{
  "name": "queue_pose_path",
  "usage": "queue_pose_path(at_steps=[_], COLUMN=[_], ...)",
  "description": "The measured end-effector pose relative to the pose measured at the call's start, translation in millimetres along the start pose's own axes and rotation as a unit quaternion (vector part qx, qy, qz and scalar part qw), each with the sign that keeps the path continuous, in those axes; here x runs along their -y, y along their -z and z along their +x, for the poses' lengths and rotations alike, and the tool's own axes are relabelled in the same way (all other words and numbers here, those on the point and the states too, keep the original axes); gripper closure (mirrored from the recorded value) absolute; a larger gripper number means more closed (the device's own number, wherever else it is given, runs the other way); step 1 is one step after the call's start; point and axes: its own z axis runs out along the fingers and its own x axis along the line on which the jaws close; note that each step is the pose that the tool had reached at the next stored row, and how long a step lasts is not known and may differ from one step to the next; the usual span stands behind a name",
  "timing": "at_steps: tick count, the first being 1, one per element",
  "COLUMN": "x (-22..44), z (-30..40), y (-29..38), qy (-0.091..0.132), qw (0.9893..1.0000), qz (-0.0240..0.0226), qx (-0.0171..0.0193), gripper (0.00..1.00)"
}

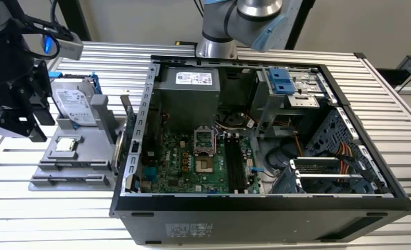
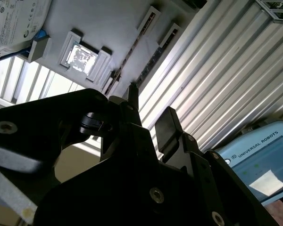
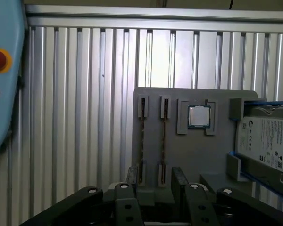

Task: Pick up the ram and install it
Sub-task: 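Pick up the ram and move it above insertion slot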

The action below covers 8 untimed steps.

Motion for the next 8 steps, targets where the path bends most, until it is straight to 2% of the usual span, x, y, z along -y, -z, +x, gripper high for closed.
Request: queue_pose_path(at_steps=[8], x=[-0.3], z=[0.0], y=[-1.5], qy=[0.000], qw=[1.0000], qz=[-0.0001], qx=[-0.0001], gripper=[0.00])
